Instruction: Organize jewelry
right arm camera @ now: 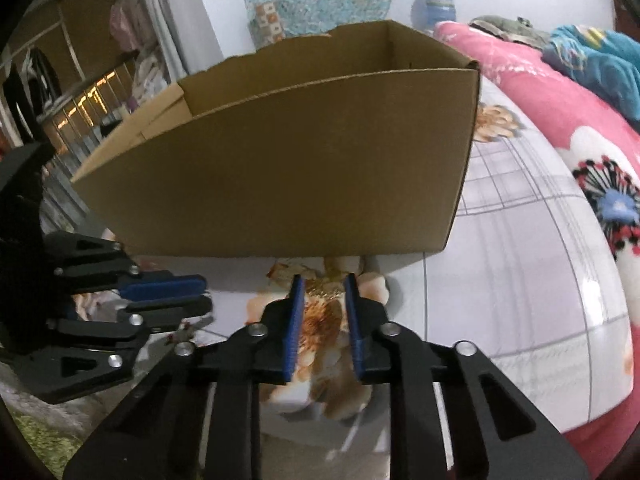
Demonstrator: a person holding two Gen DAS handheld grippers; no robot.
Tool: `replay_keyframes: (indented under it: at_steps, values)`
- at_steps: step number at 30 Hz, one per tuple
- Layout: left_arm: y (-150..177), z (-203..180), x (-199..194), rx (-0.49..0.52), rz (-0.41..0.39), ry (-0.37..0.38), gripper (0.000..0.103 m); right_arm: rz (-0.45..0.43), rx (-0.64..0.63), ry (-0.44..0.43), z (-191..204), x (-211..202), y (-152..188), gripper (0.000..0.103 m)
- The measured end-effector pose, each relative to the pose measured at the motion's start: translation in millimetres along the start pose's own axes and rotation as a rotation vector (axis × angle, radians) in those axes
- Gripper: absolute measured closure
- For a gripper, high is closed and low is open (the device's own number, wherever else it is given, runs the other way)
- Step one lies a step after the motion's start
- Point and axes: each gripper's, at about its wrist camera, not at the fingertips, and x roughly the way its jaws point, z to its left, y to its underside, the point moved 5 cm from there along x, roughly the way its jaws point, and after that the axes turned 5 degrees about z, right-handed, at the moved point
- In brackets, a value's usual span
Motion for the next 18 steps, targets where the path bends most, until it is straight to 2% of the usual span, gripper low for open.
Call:
replay_keyframes:
  at_steps: [6,11,18]
  values:
    - [0.7,2.5,-0.1,-0.002,-0.003,0.005,0.093,0.026,-0.051,0.047,5.3,6.7,3.9,0.099]
    - [0.4,3.2,1.8,-0.001,0.0,0.015,0.093,0.059,-0.089,0.097,8.6,7.6,11.4,0.1]
    - [-0.6,3.6,3.5,0.007,0.0,0.031,0.093,0.093,-0.072,0.103,6.6,-2.5,20.6,0.1]
